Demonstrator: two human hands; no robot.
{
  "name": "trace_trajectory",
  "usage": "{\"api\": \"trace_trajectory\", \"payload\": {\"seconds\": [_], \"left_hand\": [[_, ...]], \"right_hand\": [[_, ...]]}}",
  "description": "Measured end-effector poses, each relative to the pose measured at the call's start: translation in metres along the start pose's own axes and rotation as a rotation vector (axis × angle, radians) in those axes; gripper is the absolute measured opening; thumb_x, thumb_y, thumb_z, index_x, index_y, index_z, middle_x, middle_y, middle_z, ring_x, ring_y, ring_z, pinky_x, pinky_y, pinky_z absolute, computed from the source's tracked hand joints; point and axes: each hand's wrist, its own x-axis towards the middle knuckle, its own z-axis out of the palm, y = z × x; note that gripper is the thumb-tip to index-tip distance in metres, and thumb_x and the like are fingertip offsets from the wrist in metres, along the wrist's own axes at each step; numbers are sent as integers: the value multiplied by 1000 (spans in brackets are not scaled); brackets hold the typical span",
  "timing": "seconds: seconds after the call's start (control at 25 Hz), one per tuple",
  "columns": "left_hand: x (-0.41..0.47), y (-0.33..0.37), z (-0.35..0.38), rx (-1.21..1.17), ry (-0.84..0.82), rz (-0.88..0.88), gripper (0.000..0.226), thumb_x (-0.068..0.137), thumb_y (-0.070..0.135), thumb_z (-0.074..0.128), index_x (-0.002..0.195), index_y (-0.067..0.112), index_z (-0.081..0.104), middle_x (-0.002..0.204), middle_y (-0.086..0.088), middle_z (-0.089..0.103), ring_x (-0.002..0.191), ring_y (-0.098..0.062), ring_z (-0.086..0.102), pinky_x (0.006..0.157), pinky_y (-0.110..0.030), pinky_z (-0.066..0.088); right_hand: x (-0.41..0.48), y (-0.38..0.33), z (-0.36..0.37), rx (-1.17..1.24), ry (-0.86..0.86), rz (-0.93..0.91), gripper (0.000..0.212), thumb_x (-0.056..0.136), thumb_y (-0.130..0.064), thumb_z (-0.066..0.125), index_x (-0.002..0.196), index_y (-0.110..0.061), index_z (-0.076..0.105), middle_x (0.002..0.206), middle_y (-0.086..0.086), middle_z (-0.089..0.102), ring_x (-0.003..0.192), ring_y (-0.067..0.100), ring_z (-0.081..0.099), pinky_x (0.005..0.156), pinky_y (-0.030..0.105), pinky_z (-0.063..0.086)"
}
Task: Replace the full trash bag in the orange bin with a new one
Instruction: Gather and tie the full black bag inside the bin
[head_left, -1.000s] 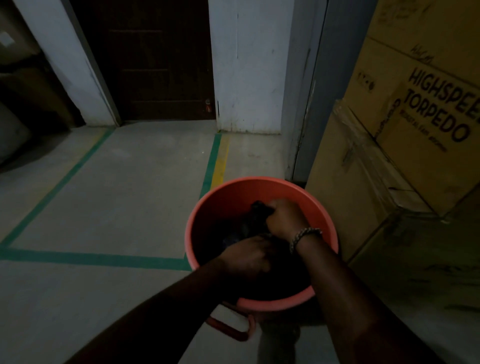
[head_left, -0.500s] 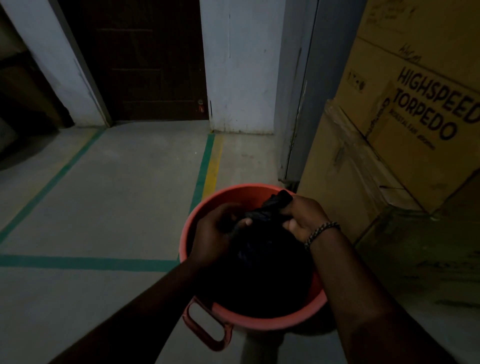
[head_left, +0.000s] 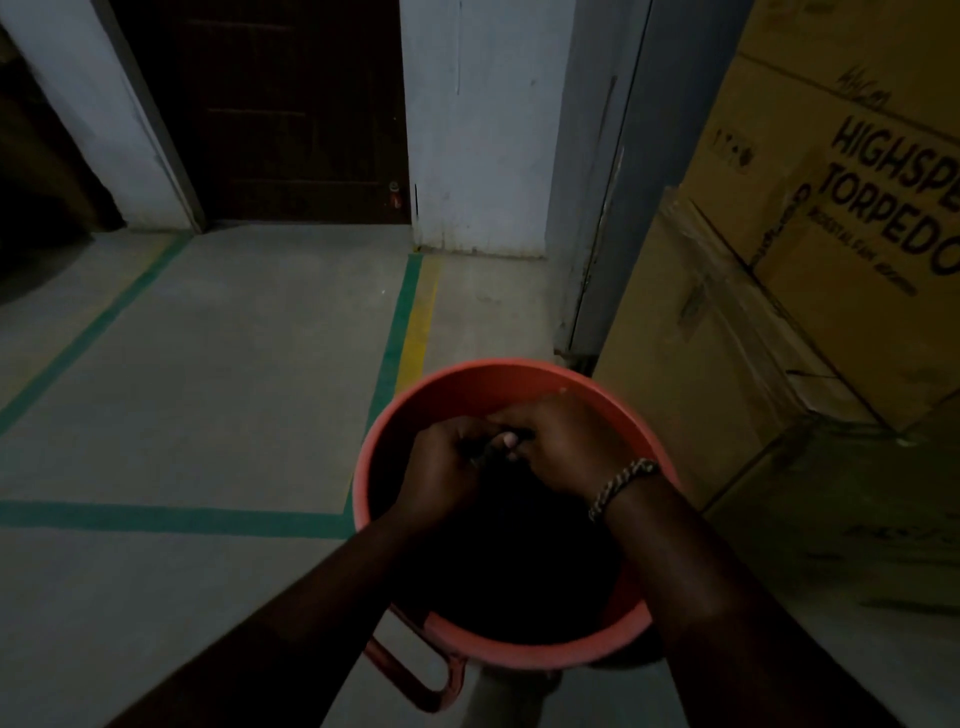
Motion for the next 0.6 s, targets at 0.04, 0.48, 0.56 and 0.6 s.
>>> {"api": "trace_trajectory", "payload": {"seconds": [0.04,0.48,0.56,0.6], "left_hand": [[1,-1,2,-24,-14,-5,12,90,34,73,92,25,80,92,8,78,90,-9,74,79,-38,60],[17,-7,5,-164,-24,-215,10,88,14,74,79,13,78,79,-1,77,73,-9,68,72,-34,58],[17,-7,8,-277,-2,-208,11,84,0,74,78,9,76,77,-3,75,71,-10,67,70,-27,56],[17,-5,9,-290,-9,-206,10,85,0,74,79,8,75,76,-2,73,71,-8,66,70,-24,55]], "right_hand": [[0,6,2,-33,64,24,33,78,-33,57,105,-39,74,103,-11,76,94,10,69,82,28,52],[7,15,-11,193,-119,209,30,71,-24,81,93,-29,61,103,-5,69,99,15,64,88,35,50],[6,19,-7,191,-152,206,37,71,-22,84,100,-25,60,97,-6,68,89,12,63,77,30,48],[7,20,-6,132,-113,193,28,73,-19,82,92,-26,64,90,-6,68,85,13,63,73,29,47]]}}
